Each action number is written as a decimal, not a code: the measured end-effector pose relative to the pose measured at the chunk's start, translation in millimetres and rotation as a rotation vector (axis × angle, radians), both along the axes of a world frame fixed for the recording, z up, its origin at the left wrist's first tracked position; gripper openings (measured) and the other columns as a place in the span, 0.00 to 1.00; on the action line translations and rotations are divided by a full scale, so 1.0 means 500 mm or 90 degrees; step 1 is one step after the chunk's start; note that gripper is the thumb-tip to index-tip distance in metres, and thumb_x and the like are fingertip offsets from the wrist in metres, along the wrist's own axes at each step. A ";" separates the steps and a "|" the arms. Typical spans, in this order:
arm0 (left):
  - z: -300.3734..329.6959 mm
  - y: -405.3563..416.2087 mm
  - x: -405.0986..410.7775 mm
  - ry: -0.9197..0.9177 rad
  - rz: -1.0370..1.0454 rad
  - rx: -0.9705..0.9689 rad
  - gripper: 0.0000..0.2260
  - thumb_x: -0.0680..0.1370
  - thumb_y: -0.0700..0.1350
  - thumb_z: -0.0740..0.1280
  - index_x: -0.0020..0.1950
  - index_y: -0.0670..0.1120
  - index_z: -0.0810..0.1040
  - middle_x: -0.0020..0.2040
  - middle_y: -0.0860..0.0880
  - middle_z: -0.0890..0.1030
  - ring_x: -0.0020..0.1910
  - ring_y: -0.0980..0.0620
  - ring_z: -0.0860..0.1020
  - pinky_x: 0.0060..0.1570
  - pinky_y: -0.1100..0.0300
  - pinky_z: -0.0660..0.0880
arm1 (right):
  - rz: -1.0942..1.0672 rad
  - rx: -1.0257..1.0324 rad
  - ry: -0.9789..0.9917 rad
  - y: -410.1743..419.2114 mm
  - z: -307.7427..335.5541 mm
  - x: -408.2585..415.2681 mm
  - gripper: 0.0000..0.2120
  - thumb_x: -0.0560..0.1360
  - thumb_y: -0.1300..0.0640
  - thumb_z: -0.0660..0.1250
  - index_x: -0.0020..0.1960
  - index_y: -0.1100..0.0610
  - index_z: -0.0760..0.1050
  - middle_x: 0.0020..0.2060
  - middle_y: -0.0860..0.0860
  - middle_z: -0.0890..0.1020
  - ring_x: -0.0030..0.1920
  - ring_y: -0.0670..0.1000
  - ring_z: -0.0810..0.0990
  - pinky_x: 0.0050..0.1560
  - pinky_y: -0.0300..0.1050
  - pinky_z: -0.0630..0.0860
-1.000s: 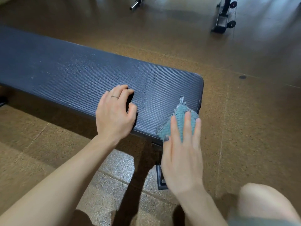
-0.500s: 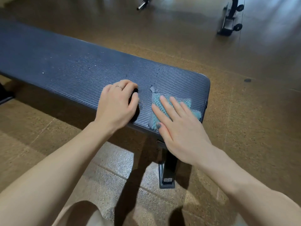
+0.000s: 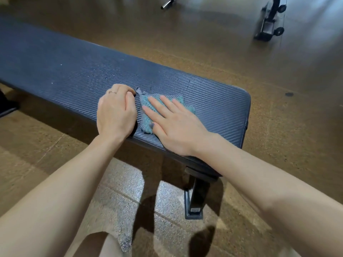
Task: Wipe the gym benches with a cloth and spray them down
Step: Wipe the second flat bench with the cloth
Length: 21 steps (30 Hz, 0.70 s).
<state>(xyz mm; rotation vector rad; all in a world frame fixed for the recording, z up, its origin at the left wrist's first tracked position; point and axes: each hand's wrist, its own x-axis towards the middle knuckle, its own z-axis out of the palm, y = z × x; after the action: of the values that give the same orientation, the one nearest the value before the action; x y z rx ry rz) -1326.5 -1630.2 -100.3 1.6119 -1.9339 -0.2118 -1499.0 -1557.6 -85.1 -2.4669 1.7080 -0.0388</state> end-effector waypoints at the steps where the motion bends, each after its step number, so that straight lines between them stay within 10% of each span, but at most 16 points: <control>1: 0.001 0.002 0.000 -0.001 0.000 0.002 0.15 0.83 0.46 0.53 0.55 0.46 0.80 0.57 0.47 0.81 0.57 0.44 0.77 0.62 0.46 0.69 | -0.004 -0.013 -0.001 0.033 0.000 -0.010 0.27 0.85 0.47 0.45 0.83 0.49 0.51 0.82 0.51 0.51 0.82 0.55 0.47 0.81 0.53 0.44; 21: 0.000 0.002 -0.005 -0.022 0.015 0.010 0.13 0.83 0.47 0.54 0.55 0.47 0.77 0.57 0.48 0.80 0.56 0.45 0.76 0.62 0.46 0.68 | 0.019 0.005 0.017 0.150 0.010 -0.065 0.27 0.85 0.46 0.44 0.83 0.49 0.48 0.82 0.49 0.48 0.82 0.52 0.43 0.81 0.53 0.44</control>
<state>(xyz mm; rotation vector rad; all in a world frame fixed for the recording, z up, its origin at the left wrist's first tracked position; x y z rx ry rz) -1329.1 -1629.1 -100.5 1.6573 -1.9433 -0.1903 -1531.5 -1482.5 -80.3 -2.4974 1.6787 0.0049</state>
